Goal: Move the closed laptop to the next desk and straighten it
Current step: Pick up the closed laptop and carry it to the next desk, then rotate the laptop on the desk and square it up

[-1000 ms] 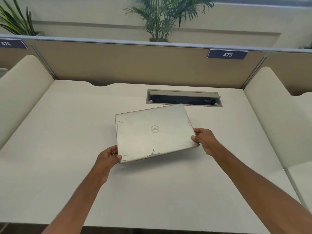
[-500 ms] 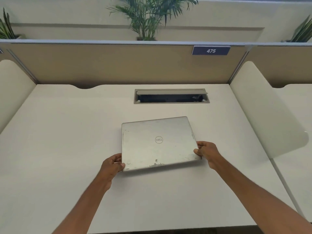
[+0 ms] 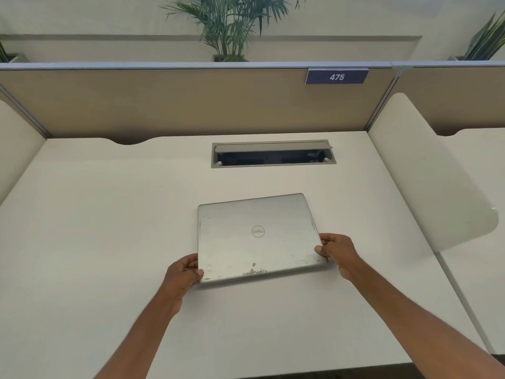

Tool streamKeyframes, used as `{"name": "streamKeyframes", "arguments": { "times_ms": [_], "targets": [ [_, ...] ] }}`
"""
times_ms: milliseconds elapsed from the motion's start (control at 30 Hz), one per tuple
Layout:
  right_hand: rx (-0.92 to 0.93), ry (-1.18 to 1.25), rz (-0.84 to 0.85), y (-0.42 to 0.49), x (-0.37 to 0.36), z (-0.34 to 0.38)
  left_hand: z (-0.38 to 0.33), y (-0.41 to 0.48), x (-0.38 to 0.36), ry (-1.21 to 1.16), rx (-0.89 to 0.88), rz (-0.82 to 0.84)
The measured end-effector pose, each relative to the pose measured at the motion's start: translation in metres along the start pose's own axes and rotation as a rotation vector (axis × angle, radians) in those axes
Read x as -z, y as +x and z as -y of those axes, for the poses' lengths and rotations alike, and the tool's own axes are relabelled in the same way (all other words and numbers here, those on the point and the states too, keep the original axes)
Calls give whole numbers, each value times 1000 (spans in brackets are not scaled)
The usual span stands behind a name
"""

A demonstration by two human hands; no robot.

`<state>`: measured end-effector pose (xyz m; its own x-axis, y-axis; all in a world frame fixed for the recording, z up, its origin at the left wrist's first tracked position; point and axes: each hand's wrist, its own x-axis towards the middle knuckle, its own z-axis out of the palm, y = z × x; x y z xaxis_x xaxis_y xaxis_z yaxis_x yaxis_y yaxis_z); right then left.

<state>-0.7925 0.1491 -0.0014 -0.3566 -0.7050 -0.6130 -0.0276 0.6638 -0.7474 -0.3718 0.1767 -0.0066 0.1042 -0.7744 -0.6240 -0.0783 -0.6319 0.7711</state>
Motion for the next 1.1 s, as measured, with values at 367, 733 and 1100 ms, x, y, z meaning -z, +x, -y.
{"name": "streamKeyframes", "arguments": {
  "times_ms": [367,733,1100],
  "targets": [
    [14,-47,-2,1,0,1,0,7,-1,71,56,-57],
    [88,-211,-66,-8,-9,0,-6,3,-6,99,62,-124],
    [257,-509,-342,-42,-39,-10,-52,19,-14,473,-114,-265]
  ]
}}
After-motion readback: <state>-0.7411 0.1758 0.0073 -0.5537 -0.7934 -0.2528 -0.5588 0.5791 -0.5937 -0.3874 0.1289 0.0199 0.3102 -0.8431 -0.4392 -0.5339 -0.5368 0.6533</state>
